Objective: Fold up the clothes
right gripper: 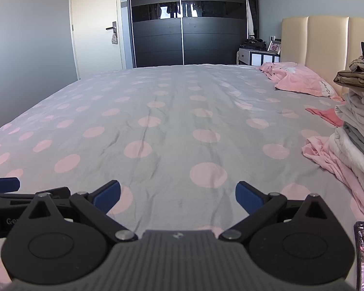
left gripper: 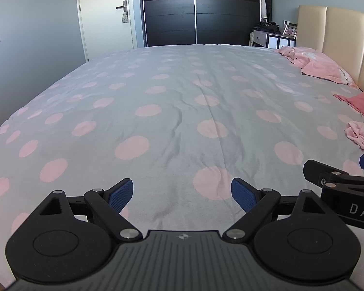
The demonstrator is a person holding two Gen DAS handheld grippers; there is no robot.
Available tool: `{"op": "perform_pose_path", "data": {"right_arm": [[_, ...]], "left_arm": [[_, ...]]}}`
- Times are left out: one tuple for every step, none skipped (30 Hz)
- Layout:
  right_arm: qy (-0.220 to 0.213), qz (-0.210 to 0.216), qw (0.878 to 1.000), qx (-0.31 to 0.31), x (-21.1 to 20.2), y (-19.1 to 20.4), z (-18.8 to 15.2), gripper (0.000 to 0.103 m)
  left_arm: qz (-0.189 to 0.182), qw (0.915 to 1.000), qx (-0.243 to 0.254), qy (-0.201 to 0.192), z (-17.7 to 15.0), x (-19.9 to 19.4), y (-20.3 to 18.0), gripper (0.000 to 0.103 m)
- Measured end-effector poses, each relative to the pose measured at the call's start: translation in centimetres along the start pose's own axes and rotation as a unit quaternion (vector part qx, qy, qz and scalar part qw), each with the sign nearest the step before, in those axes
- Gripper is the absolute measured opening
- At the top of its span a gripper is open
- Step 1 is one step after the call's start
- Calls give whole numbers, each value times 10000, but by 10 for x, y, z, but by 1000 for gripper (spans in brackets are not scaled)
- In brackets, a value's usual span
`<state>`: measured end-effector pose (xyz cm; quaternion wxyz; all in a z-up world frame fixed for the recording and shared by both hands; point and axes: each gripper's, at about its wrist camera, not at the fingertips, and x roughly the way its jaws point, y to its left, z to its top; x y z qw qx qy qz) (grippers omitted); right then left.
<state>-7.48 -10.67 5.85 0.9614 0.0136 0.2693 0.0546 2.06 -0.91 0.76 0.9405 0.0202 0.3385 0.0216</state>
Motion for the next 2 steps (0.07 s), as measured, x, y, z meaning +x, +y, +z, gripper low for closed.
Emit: {"op": "perform_pose_path", "data": {"right_arm": [[1, 0, 10000, -1, 0, 0, 0, 102], [0, -2, 10000, -3, 0, 0, 0, 102]], "left_arm": [[-15, 10000, -21, 0, 0, 0, 1, 89], [-19, 10000, -29, -8, 0, 0, 1, 89]]}}
